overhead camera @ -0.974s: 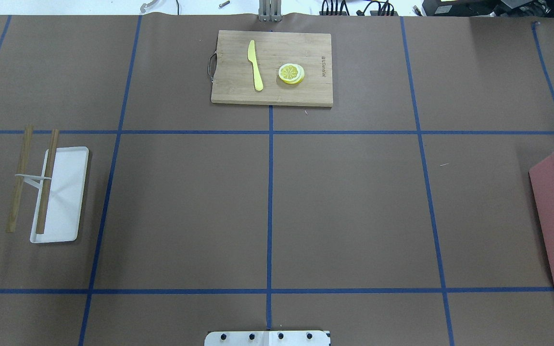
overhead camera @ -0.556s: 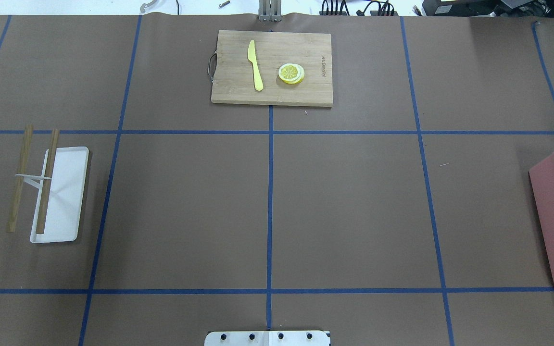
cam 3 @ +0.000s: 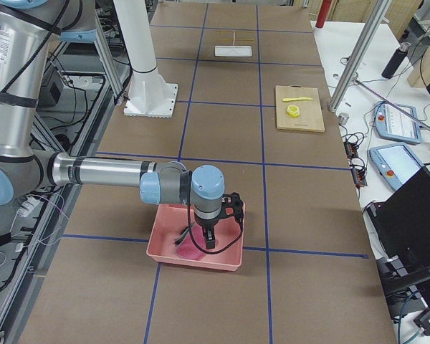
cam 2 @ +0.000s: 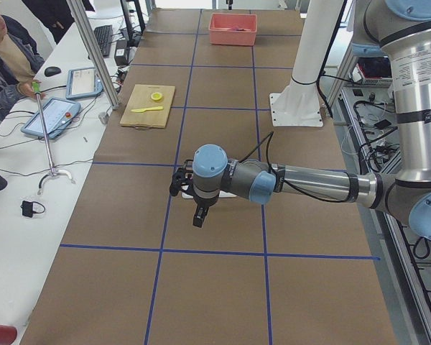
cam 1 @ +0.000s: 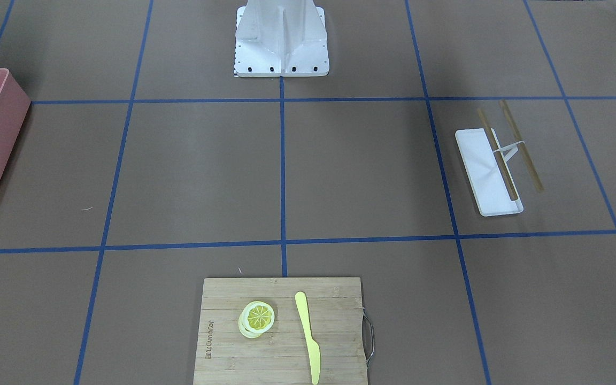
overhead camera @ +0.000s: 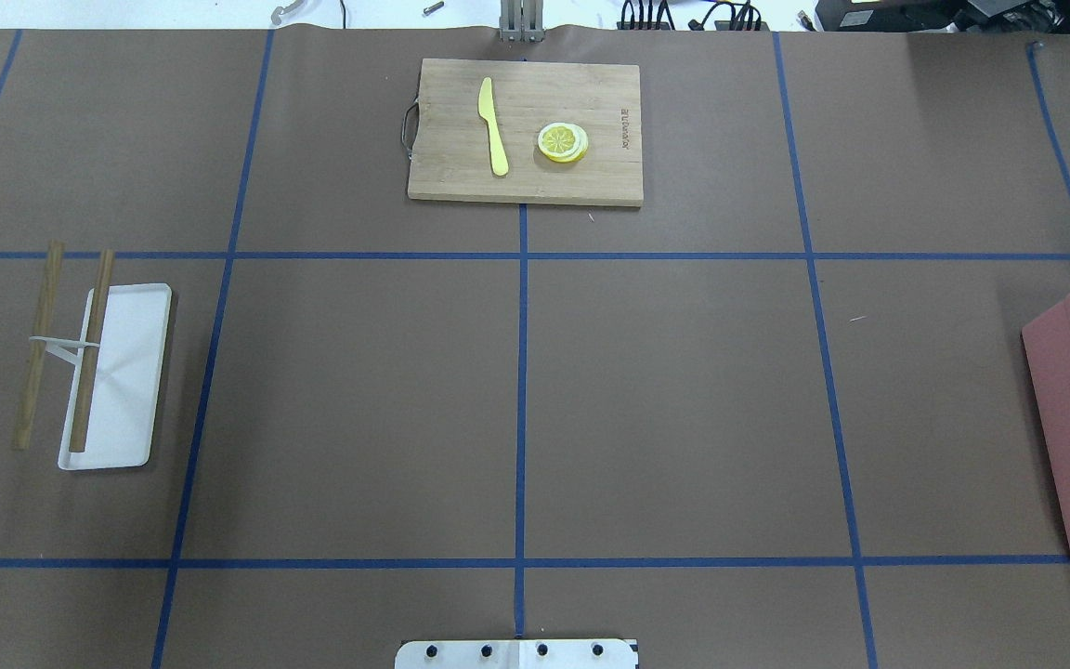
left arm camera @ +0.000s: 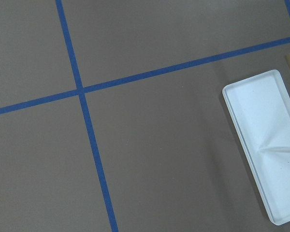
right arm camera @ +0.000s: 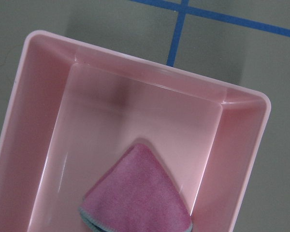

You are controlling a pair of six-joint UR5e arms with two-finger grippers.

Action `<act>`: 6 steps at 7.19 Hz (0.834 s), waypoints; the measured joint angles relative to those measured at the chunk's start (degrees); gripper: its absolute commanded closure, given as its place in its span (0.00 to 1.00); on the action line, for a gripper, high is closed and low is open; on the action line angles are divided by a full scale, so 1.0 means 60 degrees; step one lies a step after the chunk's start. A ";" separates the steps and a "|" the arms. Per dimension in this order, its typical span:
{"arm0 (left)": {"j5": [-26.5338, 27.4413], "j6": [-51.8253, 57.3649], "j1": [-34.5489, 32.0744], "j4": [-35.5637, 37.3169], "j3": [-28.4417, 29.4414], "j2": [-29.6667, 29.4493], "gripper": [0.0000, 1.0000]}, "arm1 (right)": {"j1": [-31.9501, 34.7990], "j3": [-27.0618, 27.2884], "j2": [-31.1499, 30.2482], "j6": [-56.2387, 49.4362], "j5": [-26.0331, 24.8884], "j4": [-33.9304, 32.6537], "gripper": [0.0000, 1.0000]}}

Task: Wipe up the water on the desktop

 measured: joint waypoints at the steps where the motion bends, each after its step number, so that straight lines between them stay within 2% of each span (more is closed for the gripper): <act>1: 0.0001 -0.0011 -0.0017 -0.0001 0.0040 0.0008 0.02 | 0.0000 0.0000 -0.0021 -0.0021 -0.0051 0.0000 0.00; 6: -0.0012 -0.0011 -0.0069 -0.0025 0.0058 0.0015 0.02 | 0.0001 -0.0131 0.0029 -0.0039 -0.0028 0.0000 0.00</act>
